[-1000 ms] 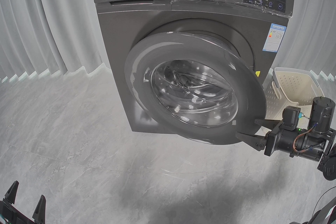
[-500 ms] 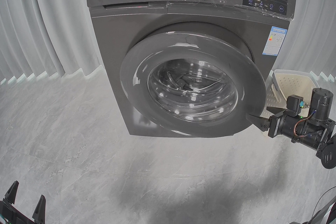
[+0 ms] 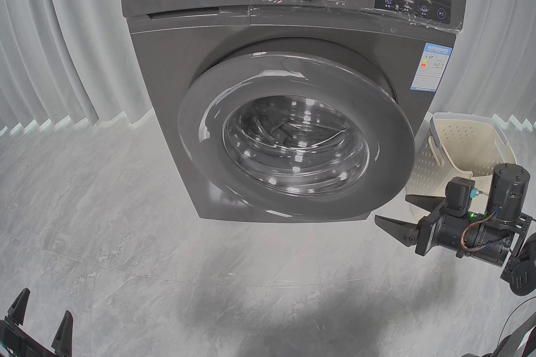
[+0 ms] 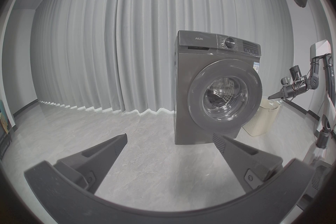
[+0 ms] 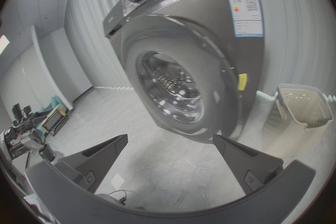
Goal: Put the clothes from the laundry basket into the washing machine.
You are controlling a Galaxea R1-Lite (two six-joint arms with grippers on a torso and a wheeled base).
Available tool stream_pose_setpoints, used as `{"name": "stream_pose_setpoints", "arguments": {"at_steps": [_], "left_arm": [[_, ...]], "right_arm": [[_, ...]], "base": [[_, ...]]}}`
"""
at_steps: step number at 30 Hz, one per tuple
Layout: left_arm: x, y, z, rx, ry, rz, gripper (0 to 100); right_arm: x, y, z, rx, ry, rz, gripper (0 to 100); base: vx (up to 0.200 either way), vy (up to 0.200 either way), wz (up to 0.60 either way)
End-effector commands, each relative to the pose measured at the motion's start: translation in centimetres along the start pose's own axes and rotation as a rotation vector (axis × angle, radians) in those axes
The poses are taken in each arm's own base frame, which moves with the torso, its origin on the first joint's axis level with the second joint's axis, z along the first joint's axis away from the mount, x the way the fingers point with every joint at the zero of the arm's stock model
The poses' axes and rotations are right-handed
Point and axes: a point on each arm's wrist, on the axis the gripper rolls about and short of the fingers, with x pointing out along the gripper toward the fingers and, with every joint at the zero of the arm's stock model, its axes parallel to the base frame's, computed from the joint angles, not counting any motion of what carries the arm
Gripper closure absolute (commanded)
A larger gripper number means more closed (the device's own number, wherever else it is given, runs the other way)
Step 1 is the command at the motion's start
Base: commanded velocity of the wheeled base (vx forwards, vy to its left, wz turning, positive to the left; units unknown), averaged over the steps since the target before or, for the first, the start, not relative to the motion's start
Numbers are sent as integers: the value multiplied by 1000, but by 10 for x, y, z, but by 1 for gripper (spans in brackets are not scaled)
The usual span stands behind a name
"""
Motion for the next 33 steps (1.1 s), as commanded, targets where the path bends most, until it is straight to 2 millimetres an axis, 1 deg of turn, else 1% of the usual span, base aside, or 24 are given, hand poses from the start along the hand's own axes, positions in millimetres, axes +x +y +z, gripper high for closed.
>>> {"name": "stream_pose_setpoints", "arguments": {"at_steps": [1, 3, 8, 11, 14, 16, 22, 28, 30, 33], "left_arm": [[0, 0, -5, 0, 4, 0, 0], [0, 0, -5, 0, 4, 0, 0], [0, 0, -5, 1, 4, 0, 0], [0, 0, -5, 2, 1, 0, 0], [0, 0, -5, 2, 1, 0, 0], [0, 0, -5, 2, 2, 0, 0], [0, 0, -5, 2, 2, 0, 0], [0, 0, -5, -2, 4, 0, 0], [0, 0, -5, 0, 4, 0, 0], [0, 0, -5, 0, 4, 0, 0]], "right_arm": [[-3, 7, 3, -8, -16, 29, 100], [1, 10, 14, -11, -74, 46, 100], [9, 7, 26, -20, -147, 35, 100], [18, 3, 31, -18, -166, 21, 100], [23, -7, 37, -14, -194, -59, 100], [24, -10, 40, -13, -213, -88, 100], [21, -8, 32, -12, -193, -87, 100], [7, 11, 12, -19, -123, -10, 100], [6, 13, 10, -18, -118, -6, 100], [7, 12, 13, -17, -135, -12, 100]], "base": [[200, 0, 0], [200, 0, 0], [200, 0, 0], [0, 0, 0], [0, 0, 0], [0, 0, 0], [0, 0, 0], [0, 0, 0], [100, 0, 0], [200, 0, 0]]}}
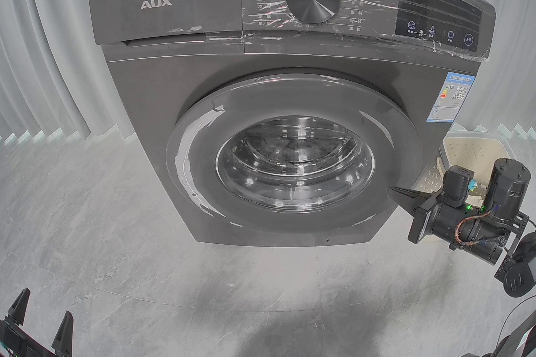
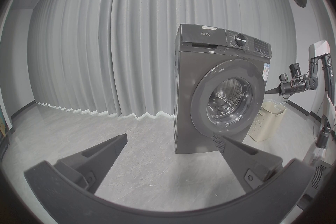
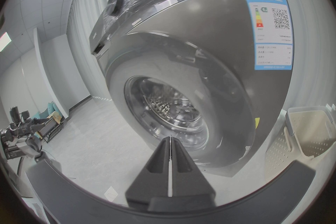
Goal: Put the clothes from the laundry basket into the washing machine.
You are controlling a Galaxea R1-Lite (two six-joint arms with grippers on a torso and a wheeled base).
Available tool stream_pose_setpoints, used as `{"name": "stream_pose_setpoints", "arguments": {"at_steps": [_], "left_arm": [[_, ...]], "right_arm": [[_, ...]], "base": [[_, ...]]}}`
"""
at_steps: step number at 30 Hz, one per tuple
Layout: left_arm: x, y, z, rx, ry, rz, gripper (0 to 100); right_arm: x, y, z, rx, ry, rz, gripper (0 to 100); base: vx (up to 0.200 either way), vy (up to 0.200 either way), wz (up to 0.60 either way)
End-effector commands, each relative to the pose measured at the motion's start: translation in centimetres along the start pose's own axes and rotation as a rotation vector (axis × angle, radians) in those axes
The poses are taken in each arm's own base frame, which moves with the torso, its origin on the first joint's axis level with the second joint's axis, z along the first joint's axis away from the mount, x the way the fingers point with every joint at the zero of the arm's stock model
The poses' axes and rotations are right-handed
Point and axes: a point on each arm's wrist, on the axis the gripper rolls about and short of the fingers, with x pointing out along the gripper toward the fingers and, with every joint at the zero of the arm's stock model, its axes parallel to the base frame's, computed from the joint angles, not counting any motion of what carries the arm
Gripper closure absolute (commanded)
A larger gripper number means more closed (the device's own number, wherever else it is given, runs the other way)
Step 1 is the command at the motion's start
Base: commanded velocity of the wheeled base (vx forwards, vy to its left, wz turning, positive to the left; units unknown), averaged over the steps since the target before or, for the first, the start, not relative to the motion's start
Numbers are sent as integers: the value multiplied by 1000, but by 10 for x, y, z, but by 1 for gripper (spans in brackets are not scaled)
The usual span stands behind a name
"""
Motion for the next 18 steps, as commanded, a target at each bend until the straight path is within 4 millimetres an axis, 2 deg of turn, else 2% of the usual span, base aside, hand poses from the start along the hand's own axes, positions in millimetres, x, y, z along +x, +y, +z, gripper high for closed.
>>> {"name": "stream_pose_setpoints", "arguments": {"at_steps": [1, 2, 5, 7, 18], "left_arm": [[0, 0, -5, 0, 3, 0, 0], [0, 0, -5, 0, 1, 0, 0], [0, 0, -5, 2, 1, 0, 0], [0, 0, -5, 2, 1, 0, 0], [0, 0, -5, -5, 1, 0, 0]], "right_arm": [[-3, 3, 3, -2, -18, 8, 100], [-1, 2, 8, -4, -51, 3, 100], [2, 1, 14, -8, -86, -3, 100], [7, 0, 24, -11, -141, -29, 100], [16, -8, 38, -11, -204, -106, 100]], "base": [[200, 0, 0], [200, 0, 0], [200, -200, 0], [0, 0, 0], [0, 0, 0]]}}
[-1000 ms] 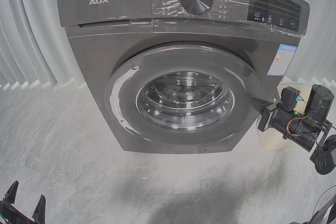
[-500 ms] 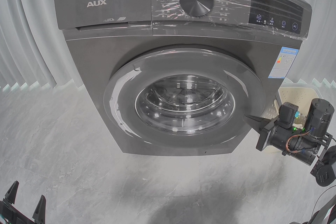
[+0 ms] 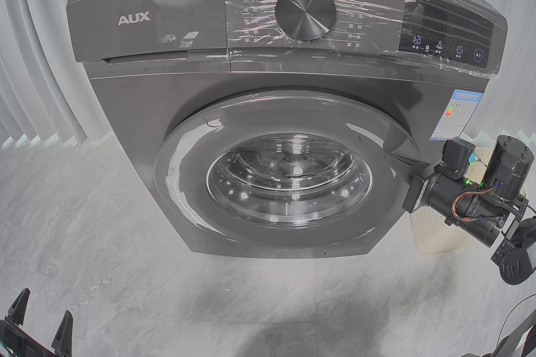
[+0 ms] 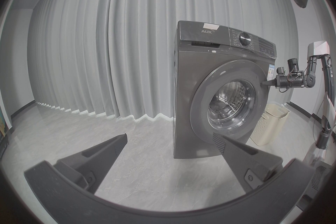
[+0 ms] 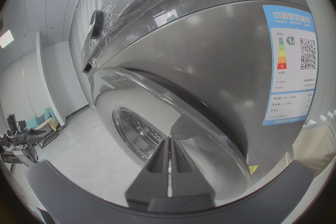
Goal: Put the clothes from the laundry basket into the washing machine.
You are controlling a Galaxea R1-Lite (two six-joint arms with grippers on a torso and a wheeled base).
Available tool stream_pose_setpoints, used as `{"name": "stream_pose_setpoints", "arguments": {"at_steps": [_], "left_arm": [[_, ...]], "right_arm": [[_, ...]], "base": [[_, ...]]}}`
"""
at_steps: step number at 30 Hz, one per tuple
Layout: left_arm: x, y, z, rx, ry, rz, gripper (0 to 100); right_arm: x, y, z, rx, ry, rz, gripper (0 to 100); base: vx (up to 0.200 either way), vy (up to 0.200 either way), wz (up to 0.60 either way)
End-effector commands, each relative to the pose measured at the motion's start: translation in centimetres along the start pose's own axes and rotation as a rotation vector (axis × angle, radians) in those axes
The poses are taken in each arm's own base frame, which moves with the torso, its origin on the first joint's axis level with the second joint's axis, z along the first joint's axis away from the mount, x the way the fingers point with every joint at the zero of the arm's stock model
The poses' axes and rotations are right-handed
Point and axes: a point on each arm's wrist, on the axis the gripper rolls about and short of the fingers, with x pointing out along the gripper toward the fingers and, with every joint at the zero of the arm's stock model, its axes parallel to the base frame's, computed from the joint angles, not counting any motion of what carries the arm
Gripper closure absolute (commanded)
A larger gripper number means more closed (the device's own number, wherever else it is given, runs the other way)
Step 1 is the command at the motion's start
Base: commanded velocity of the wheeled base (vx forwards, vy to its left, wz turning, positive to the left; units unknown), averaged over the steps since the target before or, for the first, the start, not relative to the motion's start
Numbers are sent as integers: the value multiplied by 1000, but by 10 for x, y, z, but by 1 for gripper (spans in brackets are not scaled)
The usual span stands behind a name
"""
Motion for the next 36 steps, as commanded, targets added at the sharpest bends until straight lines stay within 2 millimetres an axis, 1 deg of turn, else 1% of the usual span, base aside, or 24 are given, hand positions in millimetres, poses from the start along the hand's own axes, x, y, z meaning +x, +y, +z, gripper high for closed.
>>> {"name": "stream_pose_setpoints", "arguments": {"at_steps": [1, 5, 10, 12, 15, 17, 18, 19, 21, 22, 23, 25, 26, 28, 29, 31, 35, 36], "left_arm": [[0, 0, -5, -1, 3, 0, 0], [0, 0, -5, -1, 3, 0, 0], [0, 0, -5, -1, 3, 0, 0], [0, 0, -5, -3, 3, 0, 0], [0, 0, -5, -5, 3, 0, 0], [0, 0, -5, -6, 3, 0, 0], [0, 0, -5, -6, 3, 0, 0], [0, 0, -5, -6, 3, 0, 0], [0, 0, -5, -5, 3, 0, 0], [0, 0, -5, -5, 3, 0, 0], [0, 0, -5, -5, 3, 0, 0], [0, 0, -5, -3, 3, -1, 0], [0, 0, -5, -3, 3, -1, 0], [0, 0, -5, -3, 3, -1, 0], [0, 0, -5, -5, 3, -3, 0], [0, 0, -5, -5, 3, -3, 0], [0, 0, -5, -6, 2, -4, 0], [0, 0, -5, -6, 2, -4, 0]], "right_arm": [[2, -4, 5, -1, -36, -34, 100], [2, -4, 5, -1, -36, -34, 100], [1, -3, 0, 0, -14, -28, 100], [-8, 0, -8, 0, 21, -11, 100], [-26, 8, -15, -3, 55, 29, 100], [-49, 19, -20, -2, 83, 93, 100], [-54, 20, -21, -3, 86, 105, 100], [-72, 24, -23, -8, 94, 134, 100], [-90, 24, -23, -11, 85, 141, 100], [-90, 24, -23, -11, 85, 141, 100], [-105, 22, -23, -14, 67, 138, 100], [-118, 20, -23, -14, 58, 134, 100], [-122, 20, -23, -14, 53, 134, 0], [-127, 18, -23, -14, 53, 127, 0], [-137, 17, -22, -14, 41, 120, 0], [-144, 16, -22, -16, 41, 117, 0], [-169, 13, -23, -16, 50, 95, 0], [-171, 13, -23, -16, 50, 93, 0]], "base": [[0, 0, 0], [0, 0, 0], [0, 0, 0], [0, 0, 0], [0, 0, 0], [0, 0, 0], [0, 0, 0], [0, 0, 0], [0, 0, 0], [0, 0, 0], [0, 0, 0], [0, 0, 0], [0, 0, 0], [0, 0, 0], [0, 0, 0], [0, 0, 0], [0, 0, 0], [0, 0, 0]]}}
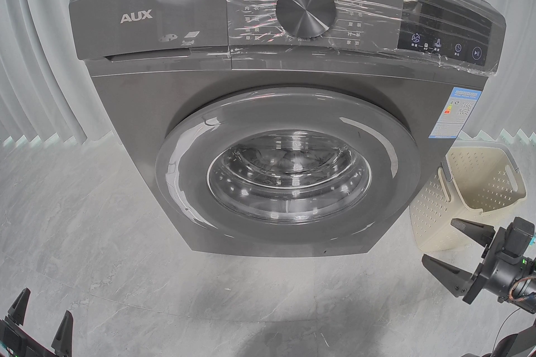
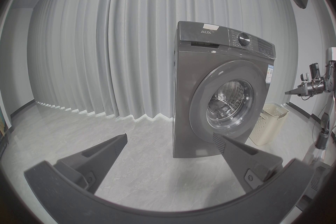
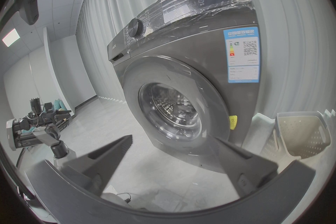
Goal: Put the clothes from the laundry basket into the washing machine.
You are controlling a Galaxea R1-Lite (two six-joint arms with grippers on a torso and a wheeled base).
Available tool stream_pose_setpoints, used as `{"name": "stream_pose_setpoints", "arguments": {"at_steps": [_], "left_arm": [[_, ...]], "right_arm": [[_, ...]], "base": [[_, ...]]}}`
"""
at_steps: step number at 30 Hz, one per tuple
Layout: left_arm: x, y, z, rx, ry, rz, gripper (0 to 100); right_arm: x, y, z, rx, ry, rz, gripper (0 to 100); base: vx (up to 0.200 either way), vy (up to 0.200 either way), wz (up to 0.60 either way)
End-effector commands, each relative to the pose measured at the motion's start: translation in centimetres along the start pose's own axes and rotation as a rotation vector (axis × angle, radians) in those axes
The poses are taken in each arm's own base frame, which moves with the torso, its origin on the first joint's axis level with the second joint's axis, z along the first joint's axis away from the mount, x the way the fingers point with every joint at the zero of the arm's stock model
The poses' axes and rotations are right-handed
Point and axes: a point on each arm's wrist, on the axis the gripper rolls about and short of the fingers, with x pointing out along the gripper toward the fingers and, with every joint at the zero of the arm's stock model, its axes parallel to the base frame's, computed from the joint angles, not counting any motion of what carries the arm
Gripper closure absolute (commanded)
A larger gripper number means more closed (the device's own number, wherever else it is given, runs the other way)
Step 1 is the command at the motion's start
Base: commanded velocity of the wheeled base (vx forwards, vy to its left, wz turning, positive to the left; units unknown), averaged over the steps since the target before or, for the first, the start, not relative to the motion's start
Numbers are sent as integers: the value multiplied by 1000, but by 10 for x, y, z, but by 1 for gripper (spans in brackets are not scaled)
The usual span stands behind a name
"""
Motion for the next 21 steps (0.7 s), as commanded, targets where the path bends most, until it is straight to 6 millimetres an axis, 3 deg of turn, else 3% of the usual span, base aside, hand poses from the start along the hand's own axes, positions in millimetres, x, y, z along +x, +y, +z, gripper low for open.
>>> {"name": "stream_pose_setpoints", "arguments": {"at_steps": [1, 7, 12, 21], "left_arm": [[0, 0, -5, -3, 2, -3, 0], [0, 0, -5, -3, 2, -6, 0], [0, 0, -5, -3, 2, -6, 0], [0, 0, -5, -5, 3, -8, 0]], "right_arm": [[-46, 0, -2, -4, -82, -30, 0], [-77, -3, -12, -1, -103, -135, 0], [-113, 3, -25, -4, -152, -212, 0], [-134, 11, -43, -7, -179, -386, 0]], "base": [[0, 0, 0], [0, 0, 0], [0, 0, 0], [0, 0, 0]]}}
